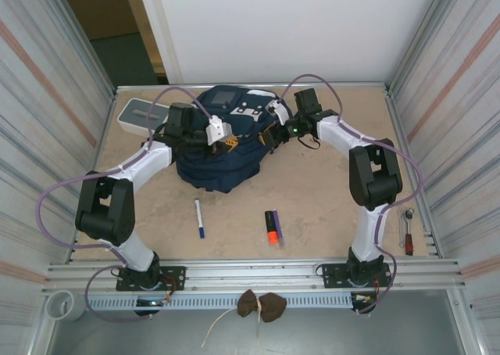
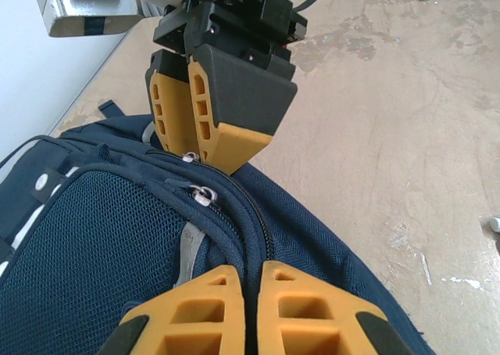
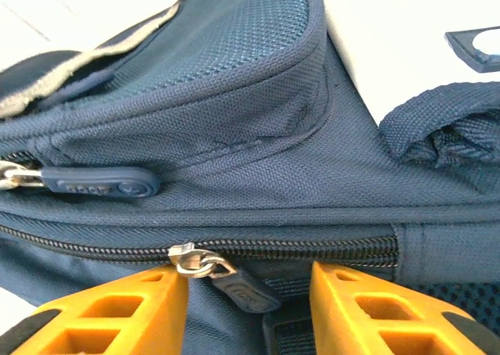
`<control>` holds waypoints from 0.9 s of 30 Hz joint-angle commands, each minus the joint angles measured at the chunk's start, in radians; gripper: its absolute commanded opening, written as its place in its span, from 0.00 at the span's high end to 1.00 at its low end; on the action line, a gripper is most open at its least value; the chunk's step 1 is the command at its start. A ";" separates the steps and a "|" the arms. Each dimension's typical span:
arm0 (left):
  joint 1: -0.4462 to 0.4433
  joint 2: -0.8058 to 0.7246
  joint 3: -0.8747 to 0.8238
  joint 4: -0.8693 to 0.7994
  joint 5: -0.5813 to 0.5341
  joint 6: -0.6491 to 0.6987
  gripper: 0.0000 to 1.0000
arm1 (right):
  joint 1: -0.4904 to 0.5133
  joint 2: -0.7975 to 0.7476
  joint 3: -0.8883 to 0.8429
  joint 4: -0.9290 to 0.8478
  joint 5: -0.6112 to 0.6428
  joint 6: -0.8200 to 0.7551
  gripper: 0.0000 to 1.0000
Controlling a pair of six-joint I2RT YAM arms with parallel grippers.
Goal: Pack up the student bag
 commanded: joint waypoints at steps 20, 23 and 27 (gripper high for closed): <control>-0.006 -0.065 0.007 0.051 0.123 0.007 1.00 | -0.056 -0.064 -0.056 0.082 0.229 0.060 0.78; -0.005 -0.064 0.007 0.052 0.123 0.009 1.00 | -0.055 -0.094 -0.089 0.072 0.043 -0.011 0.59; -0.005 -0.064 0.007 0.052 0.124 0.009 1.00 | -0.031 -0.069 -0.071 0.026 0.009 -0.091 0.50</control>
